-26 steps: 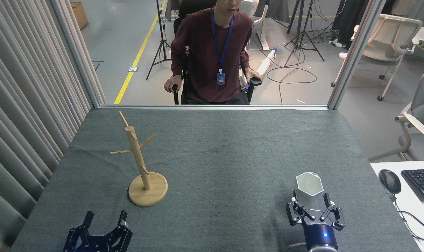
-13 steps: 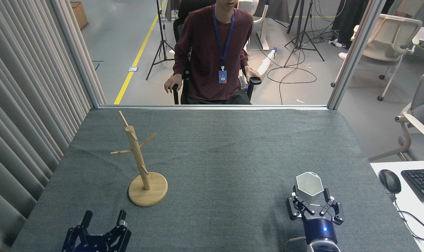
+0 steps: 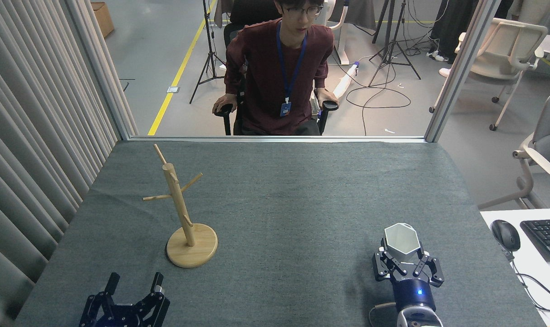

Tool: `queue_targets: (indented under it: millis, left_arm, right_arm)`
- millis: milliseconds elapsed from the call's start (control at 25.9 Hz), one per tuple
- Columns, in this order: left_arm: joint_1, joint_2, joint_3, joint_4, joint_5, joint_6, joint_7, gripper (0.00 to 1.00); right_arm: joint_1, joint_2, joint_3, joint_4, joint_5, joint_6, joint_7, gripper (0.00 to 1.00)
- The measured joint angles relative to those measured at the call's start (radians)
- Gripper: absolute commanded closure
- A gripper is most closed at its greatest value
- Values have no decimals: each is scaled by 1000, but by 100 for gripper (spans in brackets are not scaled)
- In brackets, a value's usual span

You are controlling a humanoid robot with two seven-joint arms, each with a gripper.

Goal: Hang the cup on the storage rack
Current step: 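Lift the cup with the right gripper and carry it toward the left gripper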

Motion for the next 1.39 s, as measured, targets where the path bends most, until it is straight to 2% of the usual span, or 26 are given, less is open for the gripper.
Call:
queue_targets:
  millis: [347,502,772,888,1004,1236,1390]
  left_arm:
    - [-8,6,-1,-4,-2,-2,0,1]
    - [-14,13,-3,-7,-49,-9,0,1]
    - [-31,14,-77,-1,-298,-36,2,1]
    - [-33,10,-112,0,-330,-37,2,1]
    - [-34,8,-139,-2,-341,-34,2,1]
    - [-28,6,-157,-20,-349,-30,2,1]
    - [-21,7,-171,-37,-359,-30,2,1]
  right_arm:
    - [3,-4,6,-15,1,-9,-5,36]
    - [29,3,15,-118,2,-12,-19,36]
    - [125,49,152,-367,19,-7,-21,36]
    - [183,95,213,-462,78,-4,-23,36]
    - [216,150,270,-514,158,-3,-22,36]
    - [214,248,352,-538,273,-3,-18,36]
    - [208,276,417,-533,312,13,-15,36]
